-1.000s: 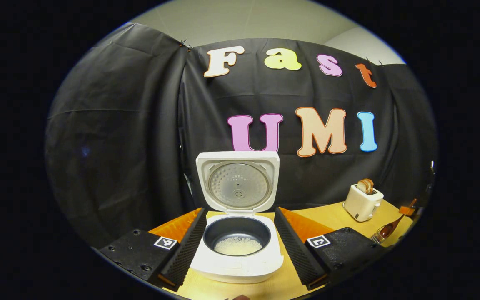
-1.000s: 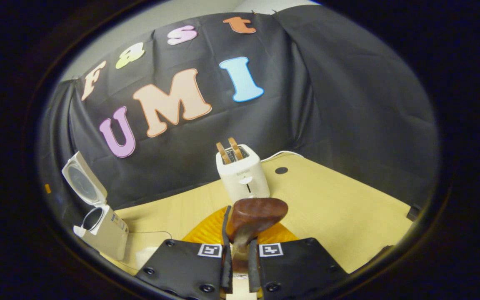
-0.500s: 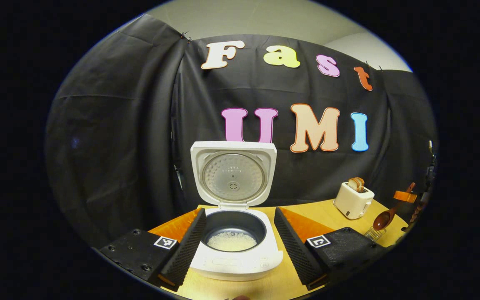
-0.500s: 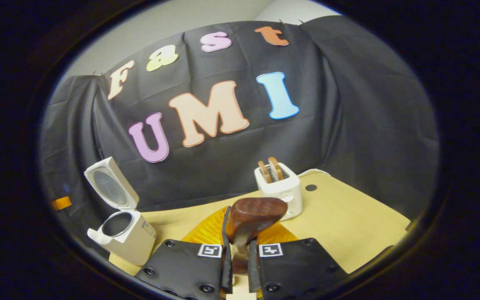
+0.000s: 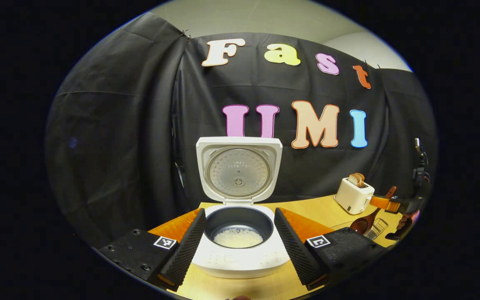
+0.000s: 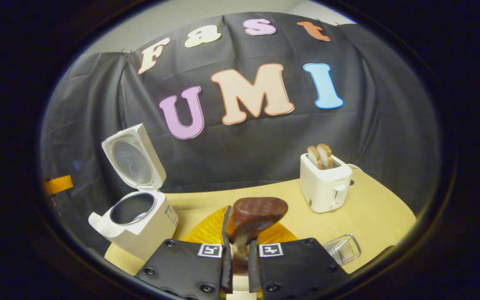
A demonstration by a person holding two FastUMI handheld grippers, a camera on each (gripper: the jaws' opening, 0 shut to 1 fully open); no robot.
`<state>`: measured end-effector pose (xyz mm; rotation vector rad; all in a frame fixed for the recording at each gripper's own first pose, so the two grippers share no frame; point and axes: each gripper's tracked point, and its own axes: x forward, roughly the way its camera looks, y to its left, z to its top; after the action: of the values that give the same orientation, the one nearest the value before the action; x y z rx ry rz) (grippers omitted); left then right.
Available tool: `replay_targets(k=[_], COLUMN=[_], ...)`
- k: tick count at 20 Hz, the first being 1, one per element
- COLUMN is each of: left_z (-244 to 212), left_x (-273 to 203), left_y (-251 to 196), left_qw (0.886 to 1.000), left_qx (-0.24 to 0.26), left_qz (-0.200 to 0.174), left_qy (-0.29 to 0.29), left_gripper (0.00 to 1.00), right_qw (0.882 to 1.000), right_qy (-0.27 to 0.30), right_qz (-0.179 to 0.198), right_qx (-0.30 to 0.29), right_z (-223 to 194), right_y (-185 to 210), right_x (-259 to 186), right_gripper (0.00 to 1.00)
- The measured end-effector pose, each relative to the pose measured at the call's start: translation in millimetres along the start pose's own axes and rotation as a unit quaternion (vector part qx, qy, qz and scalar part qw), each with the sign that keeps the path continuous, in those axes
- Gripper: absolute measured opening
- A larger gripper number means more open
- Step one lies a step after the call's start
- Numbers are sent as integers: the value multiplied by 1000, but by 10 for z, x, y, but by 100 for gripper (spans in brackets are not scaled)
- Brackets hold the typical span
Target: Close the left gripper, press the button to open the rice cooker; take a wooden spoon from the chopstick holder with the right hand, scoop a spoonful of rice and pour it into the rice cooker, then put the wooden spoon back into the chopstick holder.
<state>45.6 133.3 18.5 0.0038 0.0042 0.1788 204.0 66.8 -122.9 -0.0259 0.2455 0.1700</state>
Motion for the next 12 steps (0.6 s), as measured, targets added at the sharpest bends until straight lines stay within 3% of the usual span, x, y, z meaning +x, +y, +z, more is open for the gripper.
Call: replay_targets(k=[6,12], left_z=[-113,-242], left_x=[-4,24], left_y=[234,449], left_qw=[1000,999], left_qx=[16,15], left_qz=[3,4], left_qy=[15,31], left_gripper=[97,97], right_qw=[996,996], right_qy=[50,67], right_qz=[-15,-26], right_qx=[-69,-55], right_z=[-609,-861], right_y=[238,461], right_x=[256,285], right_gripper=[18,18])
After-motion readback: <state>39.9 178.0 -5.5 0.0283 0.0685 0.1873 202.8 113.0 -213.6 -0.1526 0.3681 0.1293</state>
